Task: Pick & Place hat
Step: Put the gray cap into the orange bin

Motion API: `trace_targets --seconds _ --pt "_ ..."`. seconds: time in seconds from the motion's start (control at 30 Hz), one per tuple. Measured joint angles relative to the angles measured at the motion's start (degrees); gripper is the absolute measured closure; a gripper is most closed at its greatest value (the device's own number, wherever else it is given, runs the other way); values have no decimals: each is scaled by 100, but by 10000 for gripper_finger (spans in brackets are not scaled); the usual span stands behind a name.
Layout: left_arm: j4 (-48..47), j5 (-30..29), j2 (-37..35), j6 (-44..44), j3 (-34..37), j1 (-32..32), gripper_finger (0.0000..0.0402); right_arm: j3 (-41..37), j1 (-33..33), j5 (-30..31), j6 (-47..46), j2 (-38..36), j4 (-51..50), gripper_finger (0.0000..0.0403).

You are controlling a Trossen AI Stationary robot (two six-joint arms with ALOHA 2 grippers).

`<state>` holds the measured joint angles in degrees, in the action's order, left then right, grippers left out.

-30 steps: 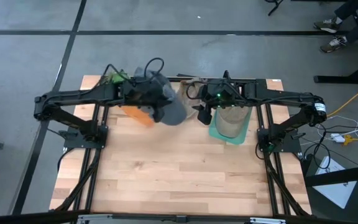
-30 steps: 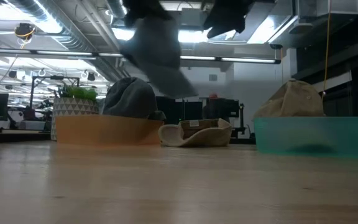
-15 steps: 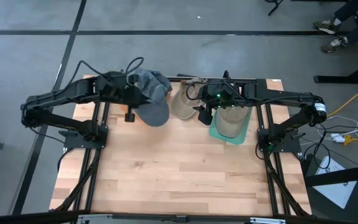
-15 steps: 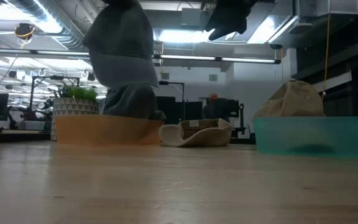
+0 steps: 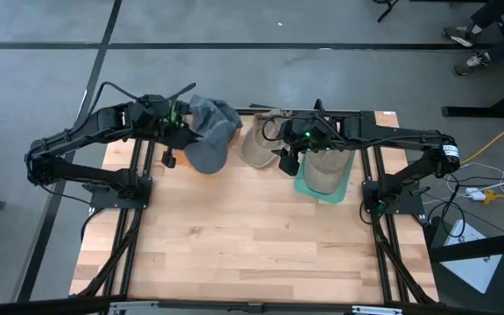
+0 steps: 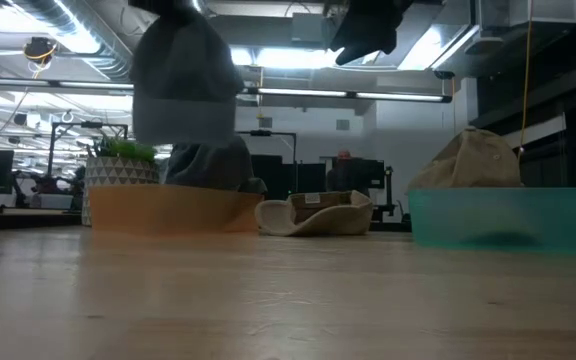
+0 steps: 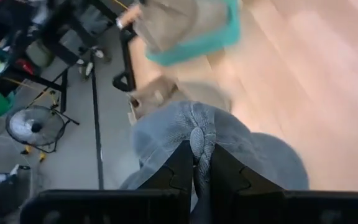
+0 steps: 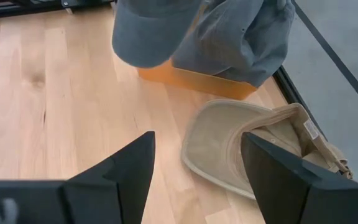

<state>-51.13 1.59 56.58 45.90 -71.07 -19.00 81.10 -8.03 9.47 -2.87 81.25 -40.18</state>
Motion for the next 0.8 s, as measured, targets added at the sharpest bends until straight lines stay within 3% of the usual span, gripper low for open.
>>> trace_targets --seconds 0.1,0.37,0.6,0.8 --pt "-379 -167 0 604 0 -84 384 -2 0 55 41 2 0 166" --pt "-698 -1373 0 1899 0 -114 384 -2 0 1091 52 4 0 166" --pt "-686 -1532 7 2240 3 -114 384 -1 0 1202 34 4 0 166" --pt "-456 -1221 9 2471 424 -112 384 -2 0 1202 -17 7 0 166"
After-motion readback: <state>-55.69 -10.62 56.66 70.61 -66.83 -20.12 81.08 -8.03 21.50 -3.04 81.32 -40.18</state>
